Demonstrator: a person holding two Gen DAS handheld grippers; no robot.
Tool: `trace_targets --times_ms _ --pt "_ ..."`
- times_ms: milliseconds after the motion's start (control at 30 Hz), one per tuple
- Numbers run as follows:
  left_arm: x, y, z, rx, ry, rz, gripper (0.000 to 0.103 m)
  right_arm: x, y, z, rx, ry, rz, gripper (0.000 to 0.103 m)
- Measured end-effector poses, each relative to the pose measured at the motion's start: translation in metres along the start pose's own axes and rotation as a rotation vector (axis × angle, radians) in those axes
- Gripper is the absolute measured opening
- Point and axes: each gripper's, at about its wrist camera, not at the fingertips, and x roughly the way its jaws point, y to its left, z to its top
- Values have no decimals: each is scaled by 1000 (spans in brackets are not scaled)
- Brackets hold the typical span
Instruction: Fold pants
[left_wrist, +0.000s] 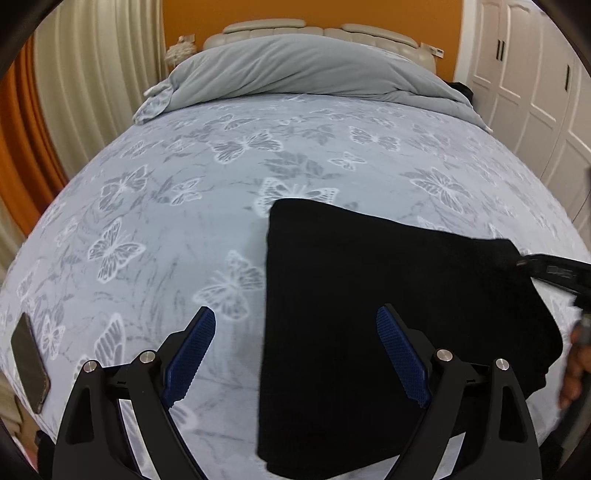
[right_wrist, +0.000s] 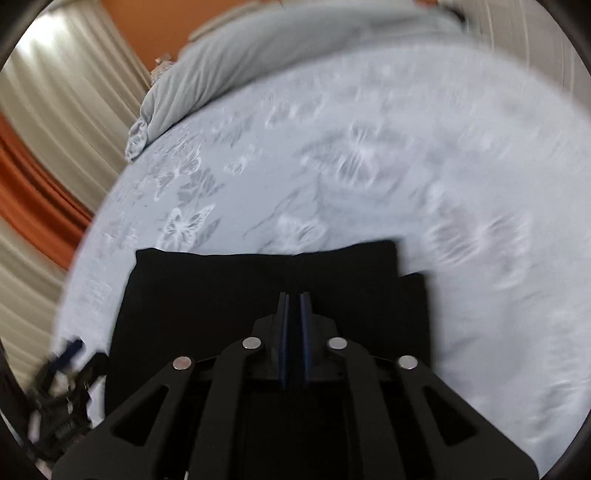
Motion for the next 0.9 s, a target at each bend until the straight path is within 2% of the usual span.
trace_targets --times_ms 133,233,267,300,333,400,433,633,733,800,900 --pt "2 -11 -4 24 -4 13 87 -22 -17 -23 -4 7 -22 6" --pt "8 -15 -5 20 14 19 87 -25 -31 -43 28 55 40 9" --pt "9 -15 -5 16 21 17 87 -26 -34 -47 28 63 60 21" --pt "9 -17 -5 12 24 15 87 -29 -33 -51 26 61 91 38" --pt "10 -20 -5 8 22 13 87 -33 -32 -55 18 50 111 43" --pt "10 -24 -4 16 15 15 87 -36 -22 -60 -24 40 78 57" --pt "10 -27 -4 20 11 18 87 -36 -21 -62 -31 44 72 58" --pt "11 -39 -3 34 3 18 87 -30 -24 -75 -36 69 32 56" --pt "13 -46 -3 56 5 22 87 -32 -19 -78 -77 39 -11 37" --pt "14 -50 -4 66 8 24 87 -38 -17 -78 -89 20 -2 22" --pt "15 -53 -5 79 14 22 87 -51 -13 -75 -108 -15 18 17"
